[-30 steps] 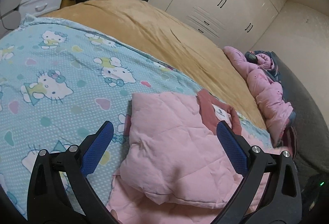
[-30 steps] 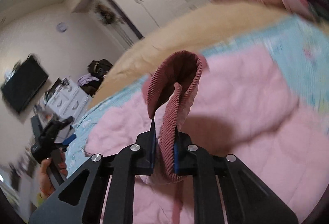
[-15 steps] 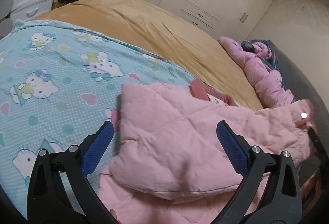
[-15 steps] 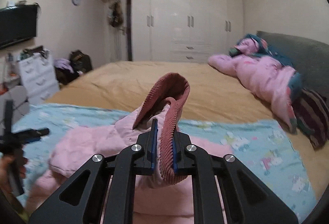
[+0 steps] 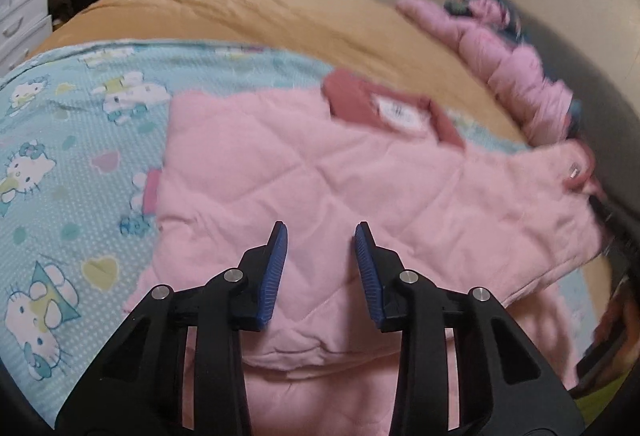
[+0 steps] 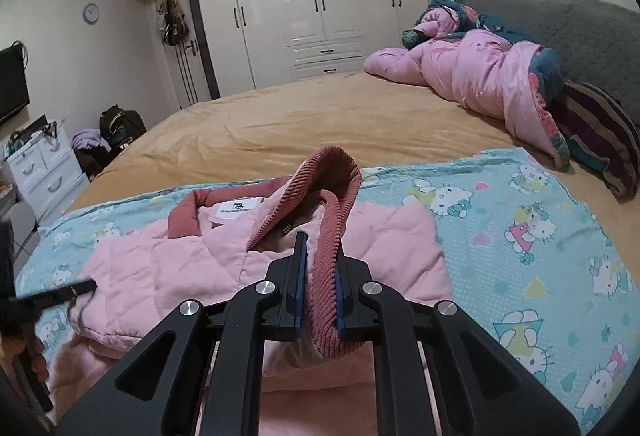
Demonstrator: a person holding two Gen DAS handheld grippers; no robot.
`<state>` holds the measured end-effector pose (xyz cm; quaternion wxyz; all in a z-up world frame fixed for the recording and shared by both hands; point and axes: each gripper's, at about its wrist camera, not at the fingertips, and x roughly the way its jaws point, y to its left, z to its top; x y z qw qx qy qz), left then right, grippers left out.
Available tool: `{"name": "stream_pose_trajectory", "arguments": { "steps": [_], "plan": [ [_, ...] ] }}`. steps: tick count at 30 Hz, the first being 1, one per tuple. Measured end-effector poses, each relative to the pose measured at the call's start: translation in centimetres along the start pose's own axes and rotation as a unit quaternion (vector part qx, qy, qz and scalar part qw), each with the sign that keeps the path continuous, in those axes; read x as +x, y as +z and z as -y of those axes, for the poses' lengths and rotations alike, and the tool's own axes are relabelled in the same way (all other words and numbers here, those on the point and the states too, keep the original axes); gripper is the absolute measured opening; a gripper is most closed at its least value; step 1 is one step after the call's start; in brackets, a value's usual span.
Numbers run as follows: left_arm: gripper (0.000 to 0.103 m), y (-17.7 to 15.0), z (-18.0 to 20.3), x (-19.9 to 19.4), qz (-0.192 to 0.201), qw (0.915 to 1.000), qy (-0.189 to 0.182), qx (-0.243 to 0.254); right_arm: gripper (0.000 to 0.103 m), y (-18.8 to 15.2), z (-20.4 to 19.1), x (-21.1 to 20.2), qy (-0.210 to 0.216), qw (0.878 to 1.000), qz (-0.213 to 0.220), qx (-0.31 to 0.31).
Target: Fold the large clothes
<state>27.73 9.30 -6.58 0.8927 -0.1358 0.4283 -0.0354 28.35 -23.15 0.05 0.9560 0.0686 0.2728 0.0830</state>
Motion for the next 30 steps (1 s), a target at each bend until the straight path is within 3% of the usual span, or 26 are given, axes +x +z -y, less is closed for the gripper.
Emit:
{"name": "stream_pose_trajectory", "arguments": {
  "steps": [5,10,13,14,16,18,19,26,30],
  "plan": [
    [0.028,-1.4,0.5,2.1,-0.031,0.9991,0.023,0.017,0.011,-0.5,1.5,0.7,0.010,0.999,-0.014,0.030],
    [0.028,-1.7,-0.2,2.9,-0.042,0.9991,0.012,0.000,0.014,-1.2,1.6,2.0,-0.005,0.998,-0.042,0.039],
    [0.028,-1.8,-0.2,3.2,-0.044,0.9990,0.014,0.000,0.022,-2.0,1.3,3.0,-0.033,0.996,-0.072,0.029],
    [0.028,-1.8,-0.2,3.1,-0.043,0.9989,0.015,0.002,0.029,-2.2,1.4,3.1,-0.039,0.996,-0.076,0.031],
    [0.028,-1.7,-0.1,3.0,-0.044,0.9989,0.015,0.002,0.034,-2.2,2.0,2.8,-0.049,0.995,-0.075,0.047],
    [0.028,-1.7,-0.1,3.1,-0.044,0.9989,0.014,0.001,0.057,-2.0,2.1,2.0,-0.078,0.993,-0.060,0.058],
    [0.028,-1.7,-0.1,3.1,-0.045,0.9989,0.014,0.000,0.058,-1.8,1.5,1.3,-0.077,0.995,-0.046,0.053],
    [0.028,-1.7,0.0,3.2,-0.045,0.9989,0.012,-0.002,0.059,-1.6,-5.2,1.9,0.029,0.998,-0.054,-0.017],
    [0.028,-1.6,-0.1,3.3,-0.045,0.9989,0.013,0.000,0.062,-2.7,-8.1,4.5,0.043,0.992,-0.103,-0.060]
  ]
}}
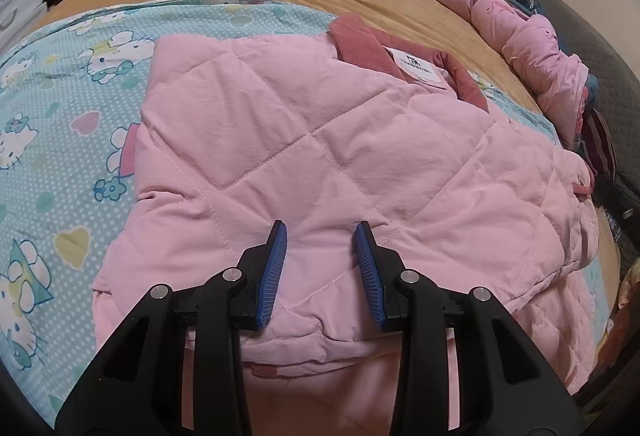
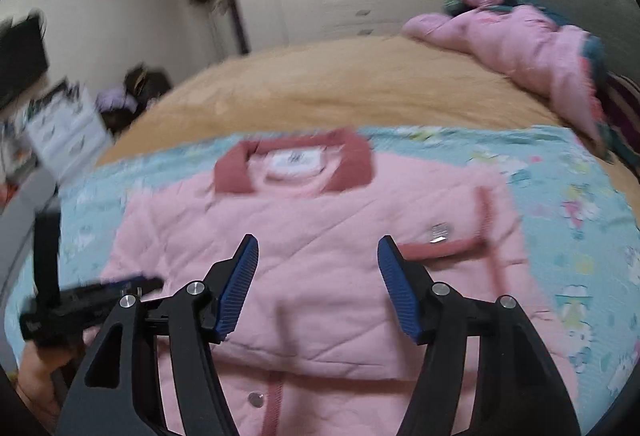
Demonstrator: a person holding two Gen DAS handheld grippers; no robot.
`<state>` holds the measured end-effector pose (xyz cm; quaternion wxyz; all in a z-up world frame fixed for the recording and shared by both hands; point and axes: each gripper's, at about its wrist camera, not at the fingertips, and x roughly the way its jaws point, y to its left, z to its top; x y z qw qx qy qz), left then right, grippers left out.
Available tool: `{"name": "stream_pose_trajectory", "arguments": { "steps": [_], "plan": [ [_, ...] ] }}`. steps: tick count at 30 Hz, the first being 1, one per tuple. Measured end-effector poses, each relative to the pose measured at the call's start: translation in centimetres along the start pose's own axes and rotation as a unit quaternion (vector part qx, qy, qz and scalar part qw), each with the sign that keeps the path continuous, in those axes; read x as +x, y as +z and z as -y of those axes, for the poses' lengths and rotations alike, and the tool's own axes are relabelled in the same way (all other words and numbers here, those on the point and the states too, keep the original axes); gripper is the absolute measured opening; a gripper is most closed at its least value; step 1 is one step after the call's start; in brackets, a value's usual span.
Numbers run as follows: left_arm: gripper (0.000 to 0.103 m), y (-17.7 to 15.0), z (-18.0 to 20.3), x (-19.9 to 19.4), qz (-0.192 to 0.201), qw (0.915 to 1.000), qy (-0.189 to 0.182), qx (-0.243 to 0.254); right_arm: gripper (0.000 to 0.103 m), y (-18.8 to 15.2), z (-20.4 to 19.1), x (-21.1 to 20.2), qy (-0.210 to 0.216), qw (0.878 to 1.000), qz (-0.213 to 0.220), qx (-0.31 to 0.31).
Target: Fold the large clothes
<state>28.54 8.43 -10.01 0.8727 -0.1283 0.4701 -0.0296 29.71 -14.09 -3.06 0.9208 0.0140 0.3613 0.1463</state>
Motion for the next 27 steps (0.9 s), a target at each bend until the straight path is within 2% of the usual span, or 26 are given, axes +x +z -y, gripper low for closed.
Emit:
{"name": "stream_pose_trajectory", "arguments": {
  "steps": [4,6,11,16,17,19,20,23,25,27],
  "plan": [
    [0.028,0.0,-0.1,0.0,0.000,1.0000,0.001,0.003,0.063,-0.9,0.0,3.5,-0.016,0.998,-0.065,0.002],
    [0.028,0.1,0.0,0.0,0.001,1.0000,0.004,0.006,0.063,-1.5,0.1,4.8,-0.017,0.996,-0.084,0.006],
    [0.028,0.0,0.1,0.1,0.001,0.9999,0.009,0.011,0.064,-2.7,0.6,6.8,-0.017,0.996,-0.092,0.009],
    [0.029,0.0,0.4,0.1,0.004,0.9998,0.013,0.013,0.065,-2.9,0.7,7.0,-0.012,0.996,-0.083,0.011],
    [0.032,0.1,0.5,-0.1,0.005,0.9998,0.012,0.013,0.065,-2.7,0.8,6.5,-0.007,0.997,-0.080,0.010],
    [0.048,0.2,0.9,-1.3,0.010,0.9999,-0.004,0.010,0.065,-2.4,0.7,5.2,-0.001,0.997,-0.072,0.005],
    [0.061,0.3,1.3,-1.9,0.015,0.9997,-0.011,0.014,0.065,-2.3,0.5,4.5,0.001,0.998,-0.069,0.001],
    [0.064,0.0,3.2,-3.5,0.030,0.9981,-0.009,0.053,0.065,-1.9,-0.2,2.4,0.017,0.998,-0.063,-0.022],
    [0.068,-0.5,4.2,-3.7,0.026,0.9968,-0.007,0.076,0.065,-1.9,-0.5,1.7,0.024,0.997,-0.064,-0.029],
    [0.068,-1.0,4.4,-3.2,0.015,0.9968,-0.007,0.078,0.065,-2.0,-0.7,1.3,0.031,0.997,-0.072,-0.026]
  ]
}}
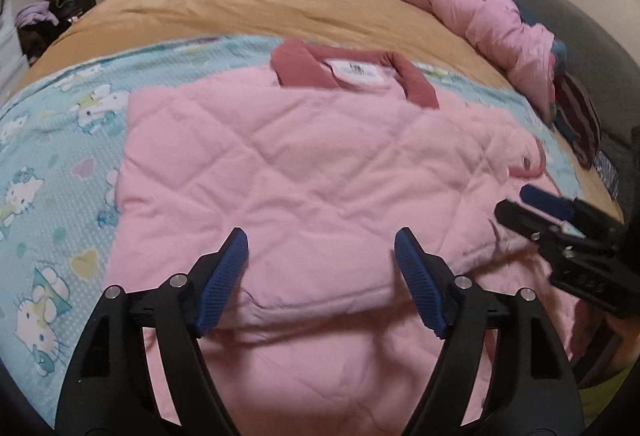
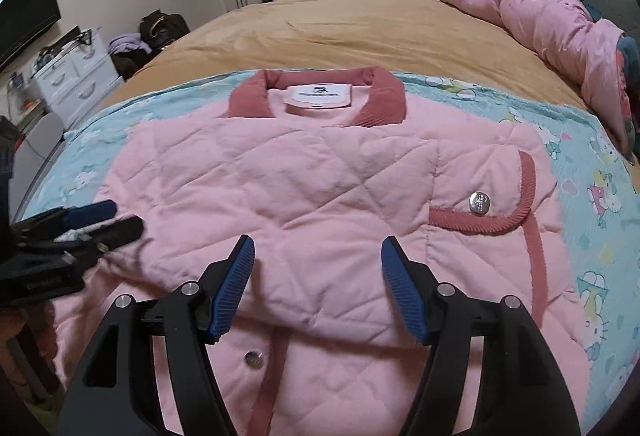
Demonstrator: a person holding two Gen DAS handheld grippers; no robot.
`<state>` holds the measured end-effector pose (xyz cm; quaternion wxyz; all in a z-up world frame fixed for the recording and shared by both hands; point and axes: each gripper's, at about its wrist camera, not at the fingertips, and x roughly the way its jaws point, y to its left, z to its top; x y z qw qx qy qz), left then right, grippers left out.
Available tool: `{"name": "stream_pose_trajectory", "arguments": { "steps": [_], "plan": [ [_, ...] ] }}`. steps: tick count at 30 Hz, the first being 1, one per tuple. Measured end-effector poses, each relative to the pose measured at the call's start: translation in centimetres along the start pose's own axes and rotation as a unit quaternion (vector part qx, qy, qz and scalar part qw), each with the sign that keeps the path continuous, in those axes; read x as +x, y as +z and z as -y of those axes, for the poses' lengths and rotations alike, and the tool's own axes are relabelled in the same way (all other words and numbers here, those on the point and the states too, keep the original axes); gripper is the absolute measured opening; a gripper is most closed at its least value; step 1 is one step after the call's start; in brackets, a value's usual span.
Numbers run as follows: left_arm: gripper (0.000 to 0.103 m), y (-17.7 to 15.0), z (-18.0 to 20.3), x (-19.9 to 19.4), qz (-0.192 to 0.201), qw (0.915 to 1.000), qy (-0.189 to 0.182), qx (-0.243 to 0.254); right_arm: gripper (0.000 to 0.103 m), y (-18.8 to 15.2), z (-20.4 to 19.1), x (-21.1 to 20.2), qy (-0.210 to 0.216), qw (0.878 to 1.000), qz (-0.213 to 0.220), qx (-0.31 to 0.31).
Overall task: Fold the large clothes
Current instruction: 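Release the hem and smooth the folded jacket with both grippers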
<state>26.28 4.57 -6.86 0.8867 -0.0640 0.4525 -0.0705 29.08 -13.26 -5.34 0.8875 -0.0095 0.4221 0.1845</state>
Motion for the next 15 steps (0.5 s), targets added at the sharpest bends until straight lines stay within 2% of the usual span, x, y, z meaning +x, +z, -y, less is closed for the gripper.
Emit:
{"name": "stream_pose_trajectory", "arguments": {
  "steps": [4,6,11,13,15],
  "plan": [
    [0.068,-1.1,0.3,1.3,-0.015,0.9997,0.012,0.013,0.067,-1.0,0.2,1.7,-0.001,0.999,-0.044,0.009],
    [0.069,-1.3,0.4,1.8,-0.017,0.9995,0.017,0.018,0.068,-1.3,0.6,2.4,0.007,0.998,-0.050,0.022],
    [0.071,-1.2,0.0,2.0,-0.021,0.9997,0.009,0.012,0.071,-1.3,0.9,2.7,0.023,0.998,-0.046,0.035],
    [0.071,-1.0,-0.1,1.6,-0.019,0.9998,0.005,0.011,0.075,-1.1,0.9,2.0,0.032,0.998,-0.039,0.042],
    [0.076,-0.9,-0.1,1.1,-0.019,0.9998,0.001,0.011,0.082,-0.9,0.7,1.1,0.031,0.998,-0.024,0.043]
  ]
}}
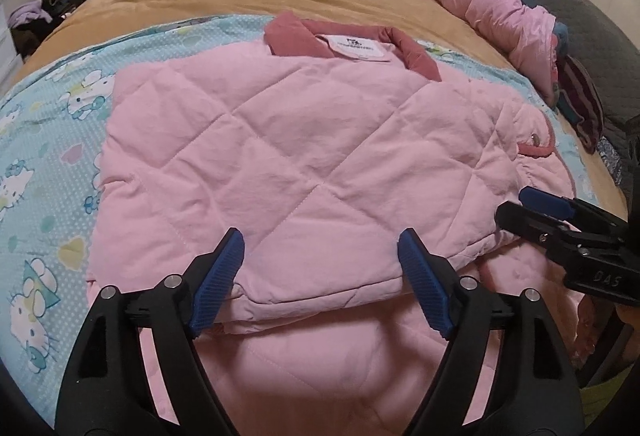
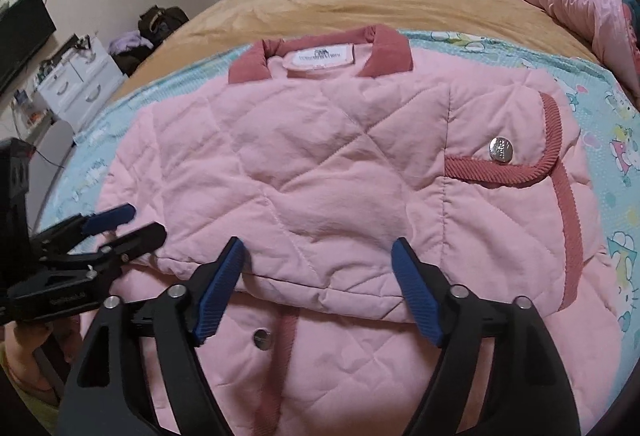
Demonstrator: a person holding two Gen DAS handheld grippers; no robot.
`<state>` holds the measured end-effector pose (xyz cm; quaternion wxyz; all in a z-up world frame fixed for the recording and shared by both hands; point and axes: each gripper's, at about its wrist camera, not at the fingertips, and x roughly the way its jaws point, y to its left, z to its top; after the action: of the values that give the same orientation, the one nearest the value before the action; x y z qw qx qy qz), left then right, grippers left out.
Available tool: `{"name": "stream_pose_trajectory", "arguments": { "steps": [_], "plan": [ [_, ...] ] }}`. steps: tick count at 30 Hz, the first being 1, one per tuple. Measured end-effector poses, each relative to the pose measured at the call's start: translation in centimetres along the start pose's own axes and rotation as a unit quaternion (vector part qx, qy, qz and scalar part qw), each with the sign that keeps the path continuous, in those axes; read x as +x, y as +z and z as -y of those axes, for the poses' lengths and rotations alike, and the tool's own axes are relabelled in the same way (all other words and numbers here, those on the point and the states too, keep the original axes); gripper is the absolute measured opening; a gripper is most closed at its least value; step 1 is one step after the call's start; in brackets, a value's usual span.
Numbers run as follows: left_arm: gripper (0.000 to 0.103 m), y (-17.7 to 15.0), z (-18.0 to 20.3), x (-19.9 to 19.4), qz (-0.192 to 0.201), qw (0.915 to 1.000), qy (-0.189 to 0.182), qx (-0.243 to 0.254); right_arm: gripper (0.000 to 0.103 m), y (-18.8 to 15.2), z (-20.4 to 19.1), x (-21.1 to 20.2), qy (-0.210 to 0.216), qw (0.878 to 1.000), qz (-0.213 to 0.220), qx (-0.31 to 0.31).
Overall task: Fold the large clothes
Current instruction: 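Release the hem and smooth the folded jacket with both grippers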
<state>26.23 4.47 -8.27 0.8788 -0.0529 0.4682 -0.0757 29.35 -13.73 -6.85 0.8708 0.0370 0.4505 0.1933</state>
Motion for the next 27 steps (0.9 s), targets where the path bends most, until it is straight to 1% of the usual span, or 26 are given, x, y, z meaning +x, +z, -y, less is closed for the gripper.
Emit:
{"name": "stream_pose_trajectory", "arguments": {
  "steps": [1,2,3,4,6,14,16,19,22,27],
  "plan": [
    [0.079,0.1,0.0,-0.3,0.003,1.0000,-0.001,-0.001,0.085,0.1,-0.1,-0.4,-0.009,1.000,0.008,-0.002],
    [0.085,0.2,-0.1,-0.8,0.009,1.0000,-0.002,-0.004,0.092,0.2,-0.2,-0.9,-0.017,1.000,0.017,-0.002],
    [0.091,0.3,-0.1,-1.2,0.015,0.9999,0.000,-0.005,0.096,0.2,-0.3,-1.5,-0.022,0.999,0.028,-0.002],
    [0.093,0.5,-0.1,-1.5,0.020,0.9998,0.002,-0.006,0.097,0.3,-0.2,-2.0,-0.023,0.999,0.038,0.001],
    [0.094,0.7,-0.1,-2.1,0.029,0.9996,0.002,-0.007,0.099,0.4,0.0,-2.7,-0.025,0.998,0.051,0.011],
    [0.094,0.8,-0.3,-3.0,0.027,0.9993,0.004,-0.026,0.099,-0.3,1.1,-5.3,-0.019,0.995,0.090,0.050],
    [0.094,0.8,-0.2,-3.6,0.029,0.9992,-0.003,-0.027,0.099,-0.7,1.4,-6.0,-0.015,0.993,0.096,0.061],
    [0.094,0.6,0.1,-4.4,0.037,0.9991,-0.002,-0.018,0.099,-1.2,1.6,-7.0,-0.019,0.992,0.103,0.065],
    [0.094,0.3,0.5,-5.4,0.046,0.9989,0.002,-0.011,0.099,-1.6,1.8,-8.3,-0.012,0.990,0.116,0.079],
    [0.094,0.0,0.1,-6.8,0.062,0.9979,0.002,-0.017,0.099,-2.3,1.7,-10.4,-0.008,0.987,0.136,0.088]
  ]
}}
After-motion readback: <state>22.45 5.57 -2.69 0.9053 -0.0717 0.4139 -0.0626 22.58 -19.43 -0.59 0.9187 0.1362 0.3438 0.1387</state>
